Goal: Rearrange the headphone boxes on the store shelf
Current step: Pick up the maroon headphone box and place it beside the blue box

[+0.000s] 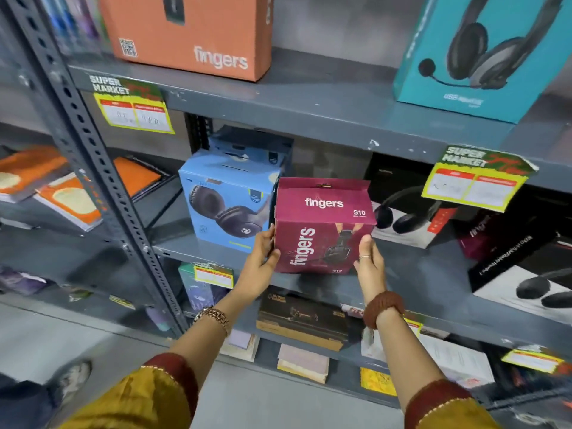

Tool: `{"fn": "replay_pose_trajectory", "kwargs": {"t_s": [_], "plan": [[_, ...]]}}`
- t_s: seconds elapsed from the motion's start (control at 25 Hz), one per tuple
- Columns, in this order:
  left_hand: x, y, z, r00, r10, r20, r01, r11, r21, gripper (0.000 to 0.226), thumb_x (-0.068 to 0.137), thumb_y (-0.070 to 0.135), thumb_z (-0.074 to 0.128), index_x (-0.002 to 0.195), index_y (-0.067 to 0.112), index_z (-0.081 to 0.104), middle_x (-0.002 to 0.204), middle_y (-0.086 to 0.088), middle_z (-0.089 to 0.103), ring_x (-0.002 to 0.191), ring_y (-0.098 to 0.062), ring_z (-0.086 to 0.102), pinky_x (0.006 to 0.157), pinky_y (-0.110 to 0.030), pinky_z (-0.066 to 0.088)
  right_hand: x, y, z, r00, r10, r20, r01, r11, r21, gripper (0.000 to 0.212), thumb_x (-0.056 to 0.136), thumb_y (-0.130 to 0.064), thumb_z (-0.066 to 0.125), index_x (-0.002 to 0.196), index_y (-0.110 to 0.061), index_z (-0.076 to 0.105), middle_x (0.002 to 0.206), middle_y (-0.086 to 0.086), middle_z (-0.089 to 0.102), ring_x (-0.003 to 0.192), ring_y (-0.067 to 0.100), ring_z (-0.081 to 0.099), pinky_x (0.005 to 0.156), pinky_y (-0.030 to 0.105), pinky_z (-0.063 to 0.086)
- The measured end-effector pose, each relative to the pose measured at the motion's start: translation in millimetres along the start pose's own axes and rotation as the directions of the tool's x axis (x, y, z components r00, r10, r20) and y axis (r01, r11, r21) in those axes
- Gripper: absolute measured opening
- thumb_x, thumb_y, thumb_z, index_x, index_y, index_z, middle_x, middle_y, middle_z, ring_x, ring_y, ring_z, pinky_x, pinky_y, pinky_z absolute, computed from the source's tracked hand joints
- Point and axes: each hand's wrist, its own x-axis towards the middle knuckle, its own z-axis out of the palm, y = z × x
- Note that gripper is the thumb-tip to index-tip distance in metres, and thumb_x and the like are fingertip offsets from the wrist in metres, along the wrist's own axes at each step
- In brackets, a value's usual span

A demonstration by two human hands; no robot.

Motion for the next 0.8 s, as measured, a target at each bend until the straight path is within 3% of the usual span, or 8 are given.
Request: {"fn": "replay_pose_trajectory", "kwargs": {"t_s": [0.08, 0.2, 0.28, 0.44, 0.6, 0.72, 0.8], "plan": [[12.4, -6.2, 0.4, 0.999, -0.032, -0.005, 0.031, 0.998, -0.061, 0.036, 0.099, -0.001, 0.032, 0.134, 0.005, 0.03, 0.145, -0.014, 0.041, 0.122, -0.011, 0.048, 0.089, -0.008, 0.047, 13.7, 4.8, 6.5, 1.0, 0.011, -0.001, -0.011, 1.0, -0.002, 0.069, 0.086, -0.064, 0.033, 0.143, -0.025, 0.036, 0.151, 0.002, 0.039, 0.138, 0.023, 0.037, 0.116, 0.043, 0.028], [17.5, -18.0, 3.7, 0.999, -0.029, -0.033, 0.026, 0.996, -0.081, 0.045, 0.099, -0.002, 0.036, 0.142, 0.005, 0.028, 0.139, -0.003, 0.046, 0.118, 0.005, 0.053, 0.093, -0.011, 0.047, 27.0, 18.0, 4.2, 0.999, 0.029, -0.02, -0.029, 0.999, -0.026, 0.071, 0.085, -0.066, 0.032, 0.144, -0.027, 0.034, 0.152, 0.001, 0.038, 0.139, 0.022, 0.036, 0.117, 0.047, 0.028], [12.5, -25.6, 9.0, 0.992, -0.04, -0.118, 0.031, 0.997, -0.075, 0.047, 0.098, 0.0, 0.039, 0.144, 0.008, 0.031, 0.14, -0.002, 0.048, 0.12, 0.002, 0.053, 0.1, -0.016, 0.046, 26.9, 25.7, -1.3, 1.0, 0.023, -0.005, -0.023, 0.999, -0.04, 0.073, 0.082, -0.07, 0.034, 0.142, -0.028, 0.037, 0.15, -0.001, 0.041, 0.138, 0.02, 0.039, 0.116, 0.046, 0.03], [-13.9, -46.8, 37.2, 0.945, -0.049, -0.323, 0.056, 0.998, 0.014, 0.045, 0.096, 0.0, 0.041, 0.139, 0.014, 0.041, 0.148, 0.002, 0.042, 0.126, -0.001, 0.048, 0.095, -0.004, 0.037, 7.8, 46.5, -29.1, 0.999, -0.011, -0.032, 0.011, 1.0, 0.009, 0.049, 0.097, -0.041, 0.036, 0.141, -0.02, 0.039, 0.149, 0.0, 0.042, 0.136, 0.016, 0.04, 0.113, 0.043, 0.035], [-34.2, -64.9, 80.7, 0.938, -0.108, -0.331, 0.144, 0.986, 0.088, 0.052, 0.093, -0.006, 0.038, 0.141, 0.016, 0.037, 0.15, 0.01, 0.026, 0.123, 0.013, 0.043, 0.092, -0.006, 0.037, -21.1, 86.9, -95.7, 0.982, 0.049, -0.181, -0.046, 0.999, 0.021, 0.042, 0.096, -0.039, 0.04, 0.13, -0.016, 0.051, 0.141, 0.005, 0.052, 0.132, 0.021, 0.046, 0.113, 0.048, 0.034], [-32.7, -62.0, 136.9, 0.948, -0.122, -0.293, 0.161, 0.981, 0.111, 0.054, 0.092, -0.005, 0.04, 0.136, 0.027, 0.041, 0.149, 0.009, 0.035, 0.135, -0.009, 0.039, 0.105, -0.023, 0.034, -32.4, 101.9, -170.1, 0.958, 0.056, -0.281, -0.049, 0.998, 0.033, 0.04, 0.091, -0.049, 0.045, 0.121, -0.023, 0.054, 0.13, 0.003, 0.056, 0.126, 0.02, 0.05, 0.112, 0.051, 0.035], [-28.5, -55.6, 180.3, 0.961, -0.12, -0.248, 0.154, 0.981, 0.119, 0.052, 0.093, -0.005, 0.039, 0.136, 0.024, 0.042, 0.136, 0.011, 0.049, 0.123, -0.005, 0.051, 0.101, -0.02, 0.037, -30.5, 106.0, -223.0, 0.939, 0.048, -0.341, -0.037, 0.999, 0.04, 0.031, 0.093, -0.041, 0.046, 0.117, -0.024, 0.055, 0.126, 0.003, 0.058, 0.121, 0.016, 0.052, 0.111, 0.052, 0.036]]}}
